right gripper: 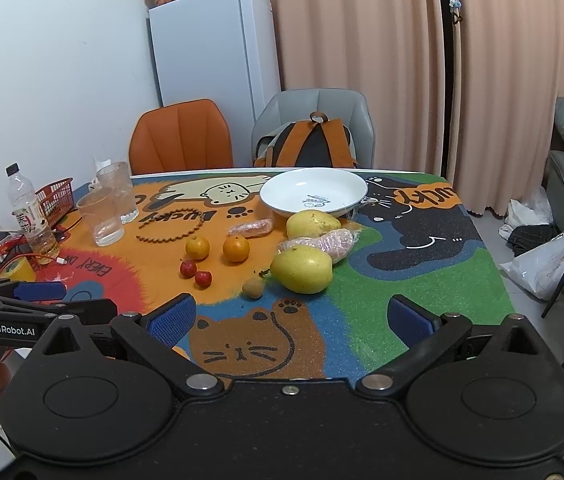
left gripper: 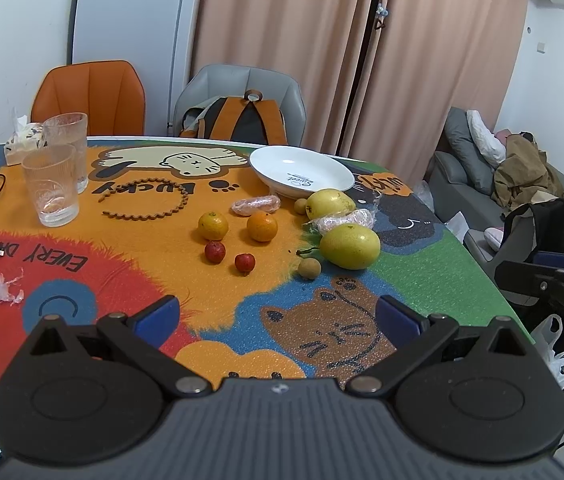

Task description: Organize fruits

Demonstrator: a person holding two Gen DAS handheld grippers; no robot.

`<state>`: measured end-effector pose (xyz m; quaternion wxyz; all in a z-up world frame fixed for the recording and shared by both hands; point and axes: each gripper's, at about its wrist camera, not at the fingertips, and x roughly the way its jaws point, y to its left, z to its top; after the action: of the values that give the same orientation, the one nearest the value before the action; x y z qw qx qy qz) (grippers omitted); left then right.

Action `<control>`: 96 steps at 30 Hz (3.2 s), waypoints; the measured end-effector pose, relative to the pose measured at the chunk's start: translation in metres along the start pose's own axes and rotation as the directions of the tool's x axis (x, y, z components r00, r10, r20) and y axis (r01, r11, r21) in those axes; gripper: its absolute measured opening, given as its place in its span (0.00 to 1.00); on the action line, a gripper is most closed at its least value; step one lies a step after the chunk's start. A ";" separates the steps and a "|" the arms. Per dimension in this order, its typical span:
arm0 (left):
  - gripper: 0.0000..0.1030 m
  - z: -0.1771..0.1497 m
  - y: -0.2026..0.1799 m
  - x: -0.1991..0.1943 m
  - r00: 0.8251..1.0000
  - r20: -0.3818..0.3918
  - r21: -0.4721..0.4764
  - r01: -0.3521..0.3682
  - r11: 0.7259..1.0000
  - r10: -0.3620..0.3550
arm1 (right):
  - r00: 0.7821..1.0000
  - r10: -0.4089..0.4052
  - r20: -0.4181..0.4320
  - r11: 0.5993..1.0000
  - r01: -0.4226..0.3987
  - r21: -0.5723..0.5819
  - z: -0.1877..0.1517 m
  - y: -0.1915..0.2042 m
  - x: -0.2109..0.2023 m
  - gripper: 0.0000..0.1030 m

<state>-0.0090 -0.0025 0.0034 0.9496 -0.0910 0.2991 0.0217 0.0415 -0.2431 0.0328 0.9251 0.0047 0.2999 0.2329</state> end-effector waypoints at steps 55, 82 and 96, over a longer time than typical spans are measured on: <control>0.82 0.009 0.027 0.102 0.996 -0.061 -0.092 0.052 0.994 -0.057 | 0.990 0.135 -0.041 0.988 -0.132 0.075 -0.006 -0.029 0.097 0.91; 0.46 0.021 0.052 0.170 0.991 -0.127 -0.181 0.008 0.984 -0.032 | 0.950 0.253 -0.185 0.966 -0.238 0.100 -0.006 -0.004 0.185 0.49; 0.21 0.027 0.052 0.189 0.987 -0.159 -0.173 0.005 0.985 -0.033 | 0.940 0.255 -0.228 0.967 -0.245 0.071 -0.001 0.006 0.214 0.42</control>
<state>0.1562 0.0511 -0.0914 0.9111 -0.1770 0.3710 0.0311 0.1908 -0.1451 -0.0859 0.8458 0.0346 0.4090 0.3408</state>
